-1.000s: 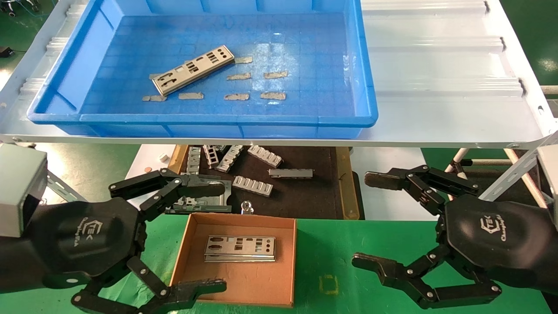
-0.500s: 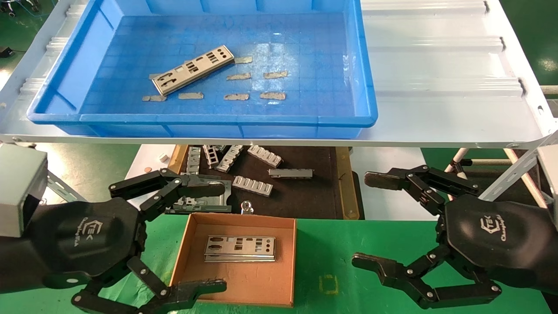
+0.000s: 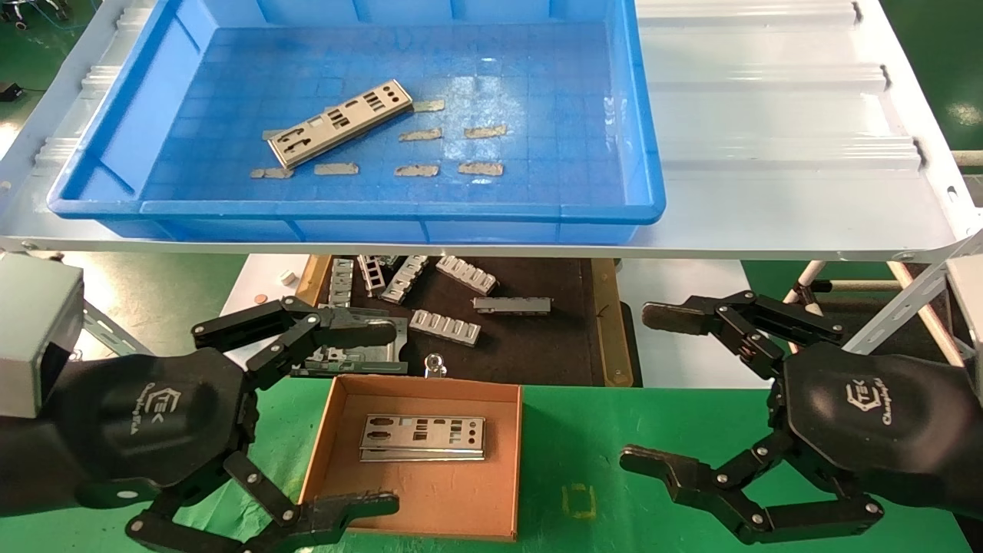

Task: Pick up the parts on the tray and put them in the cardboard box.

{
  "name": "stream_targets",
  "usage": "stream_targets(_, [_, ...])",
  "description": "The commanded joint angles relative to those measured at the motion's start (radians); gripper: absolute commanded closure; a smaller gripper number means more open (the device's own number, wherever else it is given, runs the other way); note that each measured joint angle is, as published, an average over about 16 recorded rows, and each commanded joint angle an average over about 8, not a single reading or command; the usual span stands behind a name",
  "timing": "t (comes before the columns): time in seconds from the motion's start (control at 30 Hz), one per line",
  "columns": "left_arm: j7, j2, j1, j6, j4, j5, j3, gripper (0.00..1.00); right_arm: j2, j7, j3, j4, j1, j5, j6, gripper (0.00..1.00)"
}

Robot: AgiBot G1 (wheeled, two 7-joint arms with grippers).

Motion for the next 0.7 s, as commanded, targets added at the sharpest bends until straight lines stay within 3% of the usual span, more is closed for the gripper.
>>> stream_targets(0.03, [0.000,0.000,0.000,0.000,0.000,0.000,0.000,0.00,0.000,0.000,0.000,0.000,0.000,0.000,0.000,0.00])
stream_targets(0.7, [0.000,0.000,0.000,0.000,0.000,0.000,0.000,0.00,0.000,0.000,0.000,0.000,0.000,0.000,0.000,0.00])
